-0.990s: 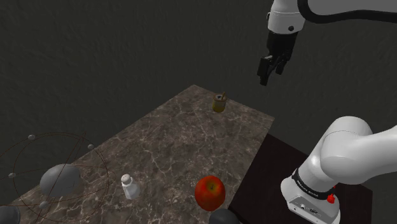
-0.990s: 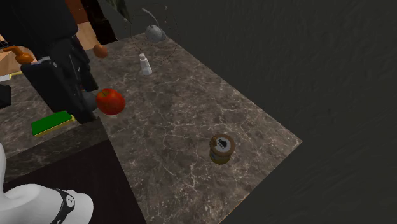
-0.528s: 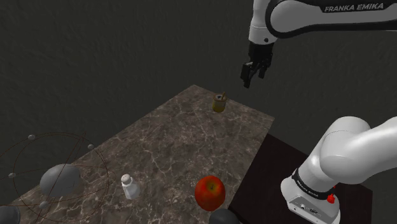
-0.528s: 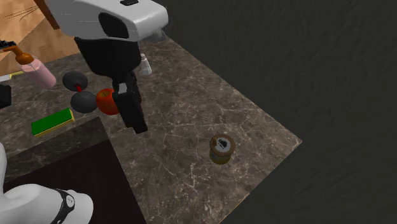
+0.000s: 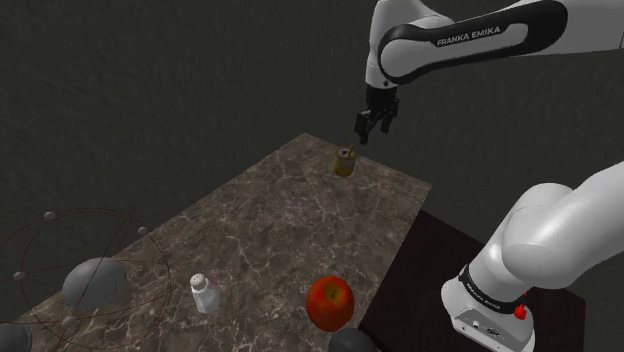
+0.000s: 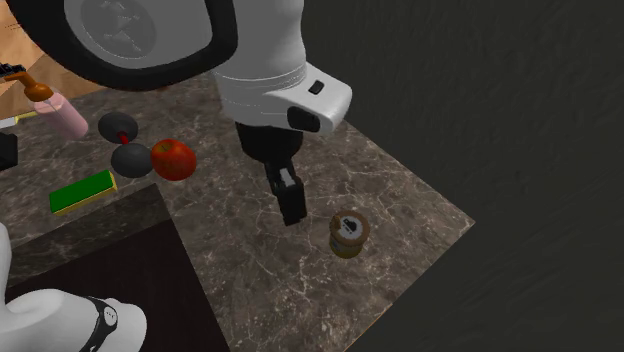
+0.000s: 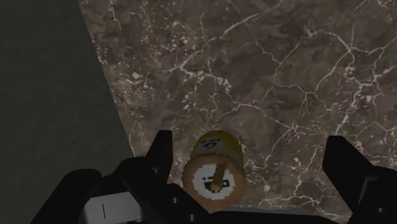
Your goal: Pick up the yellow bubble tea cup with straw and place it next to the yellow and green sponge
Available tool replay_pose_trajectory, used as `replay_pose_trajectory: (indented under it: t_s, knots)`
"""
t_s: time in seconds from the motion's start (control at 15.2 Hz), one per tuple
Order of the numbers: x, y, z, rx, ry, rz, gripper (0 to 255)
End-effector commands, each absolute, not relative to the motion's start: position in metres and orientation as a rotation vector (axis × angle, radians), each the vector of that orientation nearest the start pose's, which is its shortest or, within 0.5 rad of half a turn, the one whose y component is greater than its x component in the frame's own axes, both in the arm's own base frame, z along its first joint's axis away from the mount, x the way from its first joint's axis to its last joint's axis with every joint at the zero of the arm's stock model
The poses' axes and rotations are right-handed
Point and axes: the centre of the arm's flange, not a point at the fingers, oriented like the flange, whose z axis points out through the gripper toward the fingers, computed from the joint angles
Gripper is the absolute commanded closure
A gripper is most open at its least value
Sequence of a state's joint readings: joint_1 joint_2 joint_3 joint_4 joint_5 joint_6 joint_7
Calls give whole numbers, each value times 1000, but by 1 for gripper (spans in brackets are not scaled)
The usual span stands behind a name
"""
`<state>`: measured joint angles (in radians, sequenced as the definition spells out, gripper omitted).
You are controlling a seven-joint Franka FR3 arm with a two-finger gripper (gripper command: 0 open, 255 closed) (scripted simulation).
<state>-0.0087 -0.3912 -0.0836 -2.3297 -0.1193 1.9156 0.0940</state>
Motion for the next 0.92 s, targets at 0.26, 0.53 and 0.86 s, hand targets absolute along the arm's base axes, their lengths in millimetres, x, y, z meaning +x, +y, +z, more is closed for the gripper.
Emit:
replay_pose_trajectory:
  t_s: [0.26, 0.53, 0.86]
  knots:
    - [489, -78, 440, -3184, 225, 23, 0]
    - [528, -93, 408, -3164, 227, 16, 0]
    - [571, -109, 373, -3141, 229, 8, 0]
